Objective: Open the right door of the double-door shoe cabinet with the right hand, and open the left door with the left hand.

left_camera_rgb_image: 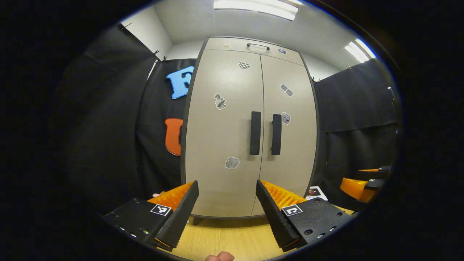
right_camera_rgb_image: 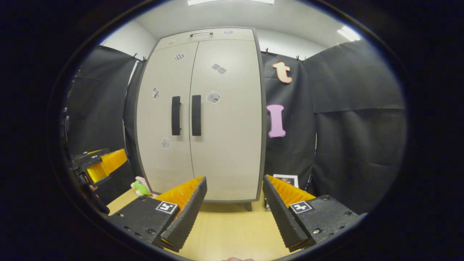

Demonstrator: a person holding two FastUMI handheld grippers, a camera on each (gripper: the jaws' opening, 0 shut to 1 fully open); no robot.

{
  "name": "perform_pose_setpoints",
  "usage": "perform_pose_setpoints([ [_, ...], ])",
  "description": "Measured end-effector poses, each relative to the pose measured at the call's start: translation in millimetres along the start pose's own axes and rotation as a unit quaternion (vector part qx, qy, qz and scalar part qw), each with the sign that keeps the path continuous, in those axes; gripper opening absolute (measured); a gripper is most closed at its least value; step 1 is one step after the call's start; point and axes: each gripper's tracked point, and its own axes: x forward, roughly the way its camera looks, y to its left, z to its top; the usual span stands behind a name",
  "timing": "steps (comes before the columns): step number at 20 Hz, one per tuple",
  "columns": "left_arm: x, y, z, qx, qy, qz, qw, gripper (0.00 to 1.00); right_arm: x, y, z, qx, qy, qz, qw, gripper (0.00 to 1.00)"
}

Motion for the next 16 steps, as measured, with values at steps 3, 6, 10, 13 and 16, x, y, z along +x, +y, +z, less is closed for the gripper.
perform_pose_setpoints([
  [3, 1.0, -1.8, -0.1, 0.002, 0.000, -0.004, 1.000, 0.95, -0.5, 0.3, -0.7, 0.004, -0.001, 0.002, 1.000, 0.98],
  [6, 2.9, -1.8, 1.6, 0.000, -0.002, -0.007, 1.000, 0.95, 1.4, 0.4, -1.5, 0.008, -0.002, 0.001, 1.000, 0.98],
  [10, 3.4, -0.6, 3.4, 0.002, -0.004, -0.007, 1.000, 0.95, 1.4, 0.5, -3.4, 0.010, 0.002, -0.002, 1.000, 0.98],
  [13, 3.1, 0.2, 6.0, 0.004, -0.007, -0.008, 1.000, 0.95, 1.7, 1.6, -3.3, 0.008, 0.000, -0.003, 1.000, 0.98],
  [16, 4.1, 1.5, 10.4, 0.001, -0.008, -0.008, 1.000, 0.95, 1.4, 5.0, 2.1, 0.013, -0.006, 0.004, 1.000, 0.98],
])
